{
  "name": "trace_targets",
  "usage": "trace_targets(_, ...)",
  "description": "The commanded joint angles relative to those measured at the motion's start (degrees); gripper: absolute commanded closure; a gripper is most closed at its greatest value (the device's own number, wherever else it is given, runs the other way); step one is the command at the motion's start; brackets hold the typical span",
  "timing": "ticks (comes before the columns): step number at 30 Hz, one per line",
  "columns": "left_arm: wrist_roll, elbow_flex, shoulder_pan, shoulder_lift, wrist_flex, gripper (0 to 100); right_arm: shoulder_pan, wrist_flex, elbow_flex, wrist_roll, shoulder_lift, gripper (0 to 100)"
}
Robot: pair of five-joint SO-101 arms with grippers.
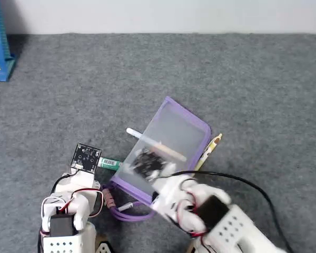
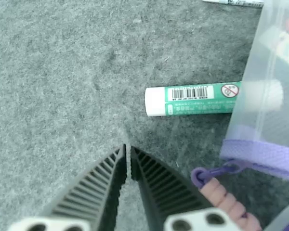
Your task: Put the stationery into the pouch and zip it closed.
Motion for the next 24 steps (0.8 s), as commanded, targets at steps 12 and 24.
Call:
trace_targets(12, -0.53, -0.66, -0.35, -0.79, 0.09, 99, -10.95, -17.01, 1.32, 0.62, 13.93, 99.0)
trace_targets(24, -0.53, -0.66, -0.35, -0.79, 0.09, 99, 20.26, -30.90, 1.23, 19.60, 22.37, 99.0)
